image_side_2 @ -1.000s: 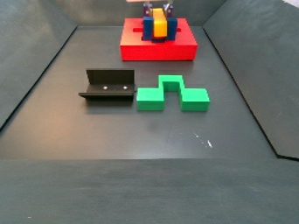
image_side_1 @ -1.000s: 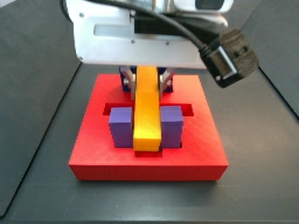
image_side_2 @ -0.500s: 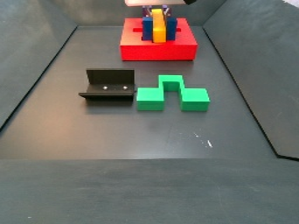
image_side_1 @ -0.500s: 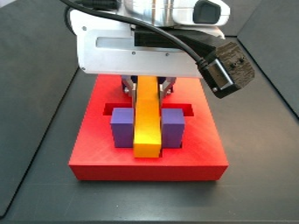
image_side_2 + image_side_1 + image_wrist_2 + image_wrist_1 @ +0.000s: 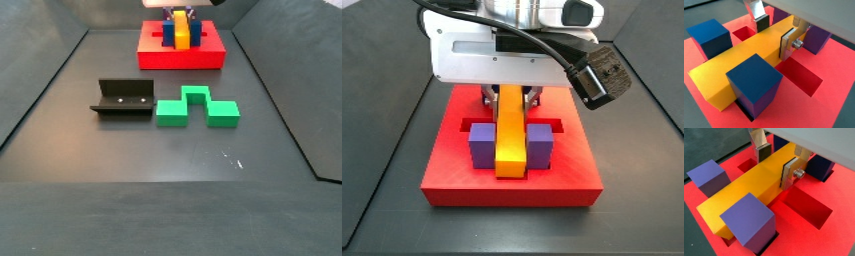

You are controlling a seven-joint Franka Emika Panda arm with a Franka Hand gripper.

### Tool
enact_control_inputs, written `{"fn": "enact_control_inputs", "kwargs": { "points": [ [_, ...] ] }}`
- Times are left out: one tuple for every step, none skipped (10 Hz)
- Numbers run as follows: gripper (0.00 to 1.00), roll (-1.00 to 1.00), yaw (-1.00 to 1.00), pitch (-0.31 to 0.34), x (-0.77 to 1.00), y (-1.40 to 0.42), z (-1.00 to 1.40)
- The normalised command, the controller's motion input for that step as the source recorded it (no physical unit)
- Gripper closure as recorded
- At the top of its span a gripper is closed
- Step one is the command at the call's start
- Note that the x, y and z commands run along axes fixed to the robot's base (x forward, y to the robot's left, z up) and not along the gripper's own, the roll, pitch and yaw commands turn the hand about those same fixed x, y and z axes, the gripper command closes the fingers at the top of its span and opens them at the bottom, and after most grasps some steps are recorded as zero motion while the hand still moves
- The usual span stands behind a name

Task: Pick up the yellow object. Move up. Move to above the board. Insert the yellow object.
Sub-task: Insert the yellow object.

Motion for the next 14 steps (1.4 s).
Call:
{"fn": "enact_control_inputs", "kwargs": {
  "points": [
    [1.00,0.11,0.02,-0.026,-0.26,-0.21,-0.42],
    [1.00,0.13,0.00,-0.016,-0.37,-0.07,-0.33],
    [1.00,0.04,0.00,-0.037,-0.49,0.00,-0.22],
    [1.00,0.06,0.00,-0.049,-0.29,-0.05,-0.14],
    [1.00,0.16,-0.06,0.000,-0.01,0.00,-0.17],
    [1.00,0.22,-0.14,0.003,-0.23,0.08,-0.07],
    [1.00,0.00,-0.11,0.000,-0.38,0.09,-0.07],
    [1.00,-0.02,-0.06,-0.001,-0.33,0.11,-0.11],
    [1.00,0.00,0.00,-0.023,-0.25,0.02,-0.17],
    [1.00,0.21,0.14,0.000,0.00,0.00,-0.41],
    [1.00,0.16,0.28,0.000,0.20,0.00,-0.42],
    [1.00,0.05,0.15,0.009,0.15,0.00,-0.36],
    [1.00,0.12,0.06,0.011,0.21,0.00,-0.31],
    [1.00,0.13,0.08,0.024,0.23,0.00,-0.31]
  ]
}}
